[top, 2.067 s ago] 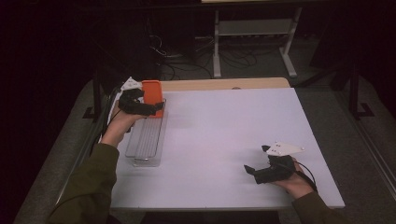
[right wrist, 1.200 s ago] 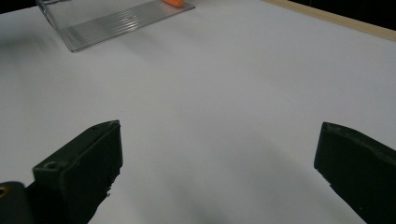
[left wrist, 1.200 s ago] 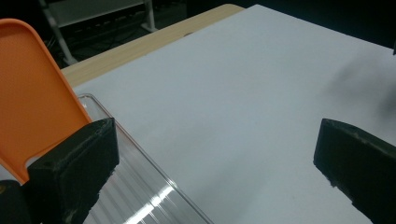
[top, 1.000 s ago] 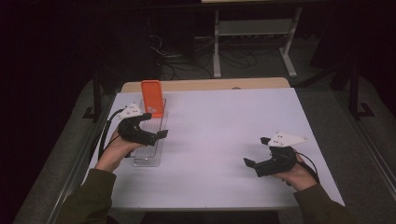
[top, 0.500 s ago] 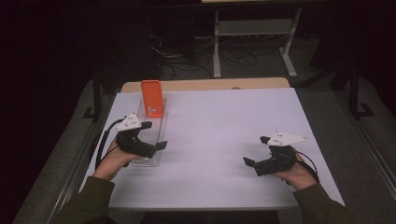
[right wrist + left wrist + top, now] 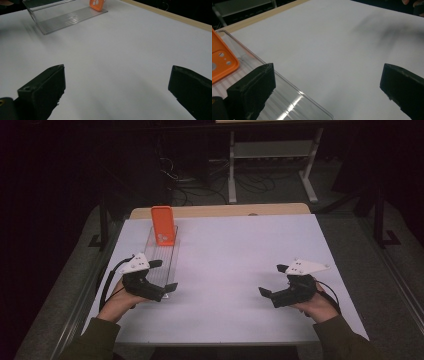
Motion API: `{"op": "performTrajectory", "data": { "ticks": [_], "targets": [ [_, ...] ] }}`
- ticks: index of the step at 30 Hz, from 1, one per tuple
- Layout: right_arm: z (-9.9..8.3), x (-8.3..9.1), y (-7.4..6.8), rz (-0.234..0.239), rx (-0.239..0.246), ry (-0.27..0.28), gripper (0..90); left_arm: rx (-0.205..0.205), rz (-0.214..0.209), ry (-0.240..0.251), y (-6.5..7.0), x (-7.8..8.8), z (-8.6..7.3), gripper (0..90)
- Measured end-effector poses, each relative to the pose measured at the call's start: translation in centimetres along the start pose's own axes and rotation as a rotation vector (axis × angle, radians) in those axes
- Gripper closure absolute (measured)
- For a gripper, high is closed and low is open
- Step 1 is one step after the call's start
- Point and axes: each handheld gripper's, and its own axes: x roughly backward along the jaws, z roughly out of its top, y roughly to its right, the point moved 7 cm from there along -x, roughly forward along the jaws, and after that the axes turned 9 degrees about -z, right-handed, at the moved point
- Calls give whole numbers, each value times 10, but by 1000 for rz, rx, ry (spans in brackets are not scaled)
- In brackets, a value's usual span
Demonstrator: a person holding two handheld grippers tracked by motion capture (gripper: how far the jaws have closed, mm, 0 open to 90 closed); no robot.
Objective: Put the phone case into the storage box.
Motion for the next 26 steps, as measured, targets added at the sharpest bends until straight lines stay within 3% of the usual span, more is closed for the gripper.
{"op": "performTrajectory", "data": {
  "ticks": [10, 26],
  "targets": [
    [0, 1, 0, -1, -2, -4, 5, 14, -16, -23, 2, -3, -13, 0],
    [-4, 2, 4, -4, -5, -5, 5, 13, -19, -49, 0, -6, -18, 0]
  ]
}}
